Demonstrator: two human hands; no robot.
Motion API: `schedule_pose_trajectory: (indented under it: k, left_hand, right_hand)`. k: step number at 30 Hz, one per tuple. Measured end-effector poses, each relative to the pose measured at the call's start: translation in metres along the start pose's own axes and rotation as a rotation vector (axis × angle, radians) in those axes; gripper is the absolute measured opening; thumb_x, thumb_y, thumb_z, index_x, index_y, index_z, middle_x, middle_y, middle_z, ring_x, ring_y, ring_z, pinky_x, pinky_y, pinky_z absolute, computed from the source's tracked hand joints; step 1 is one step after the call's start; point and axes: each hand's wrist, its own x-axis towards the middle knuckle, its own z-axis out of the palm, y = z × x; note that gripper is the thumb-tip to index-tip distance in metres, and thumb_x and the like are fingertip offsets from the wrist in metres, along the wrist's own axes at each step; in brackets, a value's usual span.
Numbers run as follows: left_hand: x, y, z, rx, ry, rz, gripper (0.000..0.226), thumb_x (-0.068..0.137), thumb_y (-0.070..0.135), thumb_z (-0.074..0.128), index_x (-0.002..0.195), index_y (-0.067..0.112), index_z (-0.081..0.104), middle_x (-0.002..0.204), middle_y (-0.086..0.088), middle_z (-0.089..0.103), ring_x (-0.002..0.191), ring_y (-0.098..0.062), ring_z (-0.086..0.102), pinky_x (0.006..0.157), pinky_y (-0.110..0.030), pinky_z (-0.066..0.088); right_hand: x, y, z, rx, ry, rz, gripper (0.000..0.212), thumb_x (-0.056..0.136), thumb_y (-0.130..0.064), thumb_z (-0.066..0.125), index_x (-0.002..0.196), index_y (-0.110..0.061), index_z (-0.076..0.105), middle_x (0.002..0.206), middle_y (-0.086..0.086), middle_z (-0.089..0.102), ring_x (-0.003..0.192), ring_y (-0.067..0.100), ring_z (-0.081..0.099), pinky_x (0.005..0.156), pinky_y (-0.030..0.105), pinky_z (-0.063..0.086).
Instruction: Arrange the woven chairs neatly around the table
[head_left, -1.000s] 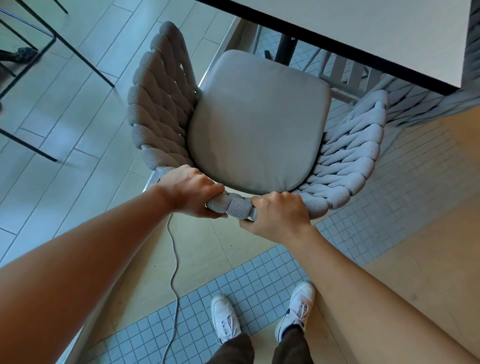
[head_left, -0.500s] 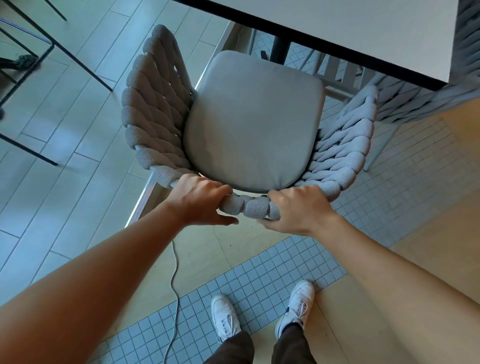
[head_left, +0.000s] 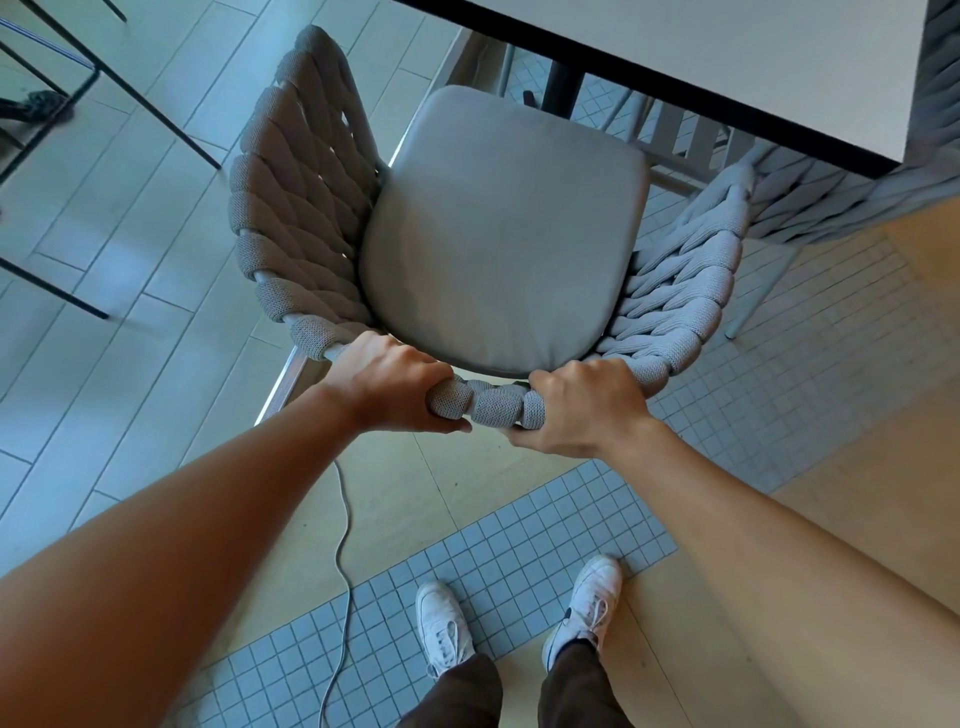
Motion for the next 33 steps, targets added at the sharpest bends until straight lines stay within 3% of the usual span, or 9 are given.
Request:
schedule_pose_trajectory:
  k: [4,8,16,20,22,26,29,33]
  left_hand:
    - [0.0,-0.002,0.001,0.016,0.001,-0.004,0.065,0.073,0.086,0.045,0.091,0.03,0.072,0.078,0.011,0.073,0.068,-0.02,0.069,0.057,-0.025,0.047]
    - [-0.001,0.001,0.0,0.014,-0.011,-0.012,0.059,0.072,0.084,0.053,0.084,0.029,0.069,0.073,0.011,0.07,0.062,-0.021,0.066,0.053,-0.024,0.041]
    - [0.005,0.018,-0.015,-0.041,-0.236,-0.136,0.065,0.069,0.089,0.05,0.104,0.035,0.063,0.097,0.013,0.065,0.083,-0.017,0.065,0.066,-0.029,0.044]
    - [0.006,0.034,-0.026,-0.096,-0.357,-0.196,0.084,0.068,0.098,0.032,0.115,0.034,0.06,0.104,0.011,0.066,0.091,-0.015,0.063,0.074,-0.031,0.051]
    - [0.005,0.043,-0.032,-0.083,-0.386,-0.228,0.09,0.071,0.098,0.022,0.12,0.034,0.06,0.111,0.01,0.067,0.1,-0.016,0.062,0.084,-0.035,0.049]
    - [0.009,0.063,-0.049,-0.066,-0.457,-0.317,0.09,0.08,0.092,0.01,0.129,0.034,0.059,0.123,0.007,0.064,0.117,-0.018,0.057,0.1,-0.044,0.043]
    - [0.02,0.076,-0.066,-0.109,-0.597,-0.409,0.082,0.084,0.087,0.02,0.131,0.033,0.06,0.127,0.008,0.063,0.12,-0.02,0.057,0.104,-0.046,0.043]
    - [0.035,0.088,-0.097,-0.181,-0.687,-0.526,0.061,0.088,0.074,0.038,0.117,0.03,0.068,0.114,0.003,0.068,0.104,-0.022,0.063,0.092,-0.043,0.053]
  right_hand:
    - [0.002,0.0,0.002,0.006,0.022,-0.001,0.064,0.068,-0.084,0.056,0.069,-0.02,0.058,0.057,0.001,0.064,0.052,0.028,0.063,0.056,0.031,0.034]
    - [0.002,0.001,0.004,0.024,-0.016,0.0,0.063,0.07,-0.087,0.049,0.074,-0.024,0.045,0.069,-0.001,0.068,0.062,0.028,0.066,0.058,0.032,0.035]
    - [-0.003,0.002,-0.005,0.075,-0.132,0.012,0.06,0.078,-0.086,0.045,0.085,-0.026,0.045,0.082,-0.003,0.068,0.076,0.024,0.064,0.066,0.035,0.04]
    - [-0.013,0.012,-0.015,0.176,-0.221,-0.062,0.055,0.087,-0.073,0.047,0.111,-0.024,0.054,0.094,0.001,0.069,0.093,0.029,0.061,0.084,0.041,0.048]
    - [-0.019,0.022,-0.023,0.253,-0.26,-0.1,0.053,0.091,-0.067,0.048,0.13,-0.03,0.05,0.1,-0.001,0.069,0.1,0.028,0.06,0.087,0.041,0.049]
    - [-0.028,0.041,-0.046,0.328,-0.325,-0.168,0.055,0.094,-0.062,0.047,0.143,-0.038,0.041,0.113,-0.004,0.066,0.115,0.025,0.058,0.091,0.044,0.05]
    - [-0.033,0.05,-0.064,0.333,-0.429,-0.202,0.055,0.094,-0.062,0.048,0.144,-0.041,0.039,0.132,-0.001,0.062,0.13,0.023,0.051,0.099,0.052,0.047]
    - [-0.036,0.066,-0.089,0.269,-0.549,-0.3,0.051,0.093,-0.061,0.05,0.136,-0.034,0.052,0.139,-0.002,0.058,0.135,0.023,0.048,0.1,0.053,0.045]
